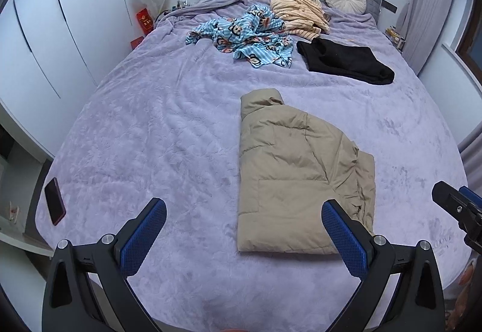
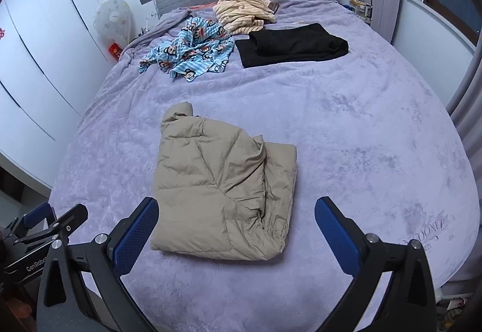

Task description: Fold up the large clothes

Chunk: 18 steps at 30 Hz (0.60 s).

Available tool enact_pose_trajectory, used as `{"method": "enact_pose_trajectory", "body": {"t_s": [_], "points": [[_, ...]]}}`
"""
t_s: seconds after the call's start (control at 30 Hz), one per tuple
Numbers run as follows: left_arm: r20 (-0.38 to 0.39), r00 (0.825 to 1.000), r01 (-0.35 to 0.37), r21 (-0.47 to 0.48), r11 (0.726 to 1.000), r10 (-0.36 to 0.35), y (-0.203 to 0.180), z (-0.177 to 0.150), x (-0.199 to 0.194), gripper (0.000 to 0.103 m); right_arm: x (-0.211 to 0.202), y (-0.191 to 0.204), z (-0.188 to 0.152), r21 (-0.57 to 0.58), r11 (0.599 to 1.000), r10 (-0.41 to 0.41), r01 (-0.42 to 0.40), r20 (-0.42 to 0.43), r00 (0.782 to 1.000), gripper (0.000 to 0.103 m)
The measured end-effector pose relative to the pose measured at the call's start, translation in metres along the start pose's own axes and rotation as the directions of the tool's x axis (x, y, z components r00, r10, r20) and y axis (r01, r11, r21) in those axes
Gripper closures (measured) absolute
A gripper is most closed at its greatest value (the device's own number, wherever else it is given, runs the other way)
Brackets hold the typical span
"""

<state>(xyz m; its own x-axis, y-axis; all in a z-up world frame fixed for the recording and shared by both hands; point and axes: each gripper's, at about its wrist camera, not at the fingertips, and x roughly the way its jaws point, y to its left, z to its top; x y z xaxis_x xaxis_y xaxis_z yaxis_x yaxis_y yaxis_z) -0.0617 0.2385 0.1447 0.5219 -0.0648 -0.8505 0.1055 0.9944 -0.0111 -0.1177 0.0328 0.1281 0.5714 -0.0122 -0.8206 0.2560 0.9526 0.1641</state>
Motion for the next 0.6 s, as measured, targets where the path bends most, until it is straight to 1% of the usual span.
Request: {"method": "enact_pose_trajectory", "body": {"t_s": [0.3,0.6], "points": [[0.015,1.0,-0.011,0.007,1.0,0.011,-0.001,0.005,-0.01,0.0,-0.003,0.002,0.002,-0.003,1.0,-0.004,0.004,-0.008,1.0,0.0],[0.015,1.0,-0.012,0.013,1.0,0.012,-0.002,0.005,-0.011,0.0,-0.003,0.001,0.002,-0.004,1.0,-0.003,0.003,-0.009,1.0,0.0]]}}
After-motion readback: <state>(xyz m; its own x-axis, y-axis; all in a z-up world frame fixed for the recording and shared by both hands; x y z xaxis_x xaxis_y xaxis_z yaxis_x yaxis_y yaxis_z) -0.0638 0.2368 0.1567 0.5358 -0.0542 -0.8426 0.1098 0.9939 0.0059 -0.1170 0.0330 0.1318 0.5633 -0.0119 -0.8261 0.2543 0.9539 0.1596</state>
